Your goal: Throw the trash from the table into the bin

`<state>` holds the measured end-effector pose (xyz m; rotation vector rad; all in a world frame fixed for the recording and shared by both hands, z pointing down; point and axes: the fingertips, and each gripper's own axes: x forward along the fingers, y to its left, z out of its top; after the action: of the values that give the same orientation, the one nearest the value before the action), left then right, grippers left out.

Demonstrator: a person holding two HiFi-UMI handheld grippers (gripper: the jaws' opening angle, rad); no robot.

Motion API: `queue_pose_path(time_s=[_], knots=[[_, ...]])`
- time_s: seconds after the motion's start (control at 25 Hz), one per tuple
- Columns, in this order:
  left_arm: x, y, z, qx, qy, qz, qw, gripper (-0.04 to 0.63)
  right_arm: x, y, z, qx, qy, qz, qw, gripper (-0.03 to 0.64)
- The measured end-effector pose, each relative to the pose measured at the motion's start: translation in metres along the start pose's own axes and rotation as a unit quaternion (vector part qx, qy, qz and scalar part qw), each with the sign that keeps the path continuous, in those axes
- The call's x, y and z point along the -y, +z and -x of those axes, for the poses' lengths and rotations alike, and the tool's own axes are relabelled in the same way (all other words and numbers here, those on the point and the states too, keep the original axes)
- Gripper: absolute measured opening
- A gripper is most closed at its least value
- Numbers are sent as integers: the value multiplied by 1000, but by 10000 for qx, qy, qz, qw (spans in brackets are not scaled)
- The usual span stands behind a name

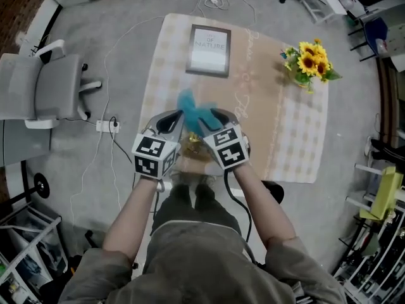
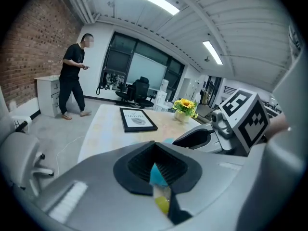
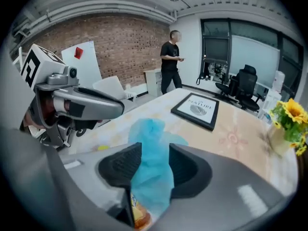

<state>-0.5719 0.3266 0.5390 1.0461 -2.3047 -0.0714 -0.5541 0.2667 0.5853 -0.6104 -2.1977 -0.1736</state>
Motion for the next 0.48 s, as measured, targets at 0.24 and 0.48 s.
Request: queue_pose_path(time_s=[0.24,0.48], knots=[[-6,-27,-16,-259,-68,145,9995,6,3,-42,-24,-806,124,23,9967,170],[-7,-33,-20,-294,-71,206,9993,6,8,-54,-28,-1181,282,-219,9924,8]])
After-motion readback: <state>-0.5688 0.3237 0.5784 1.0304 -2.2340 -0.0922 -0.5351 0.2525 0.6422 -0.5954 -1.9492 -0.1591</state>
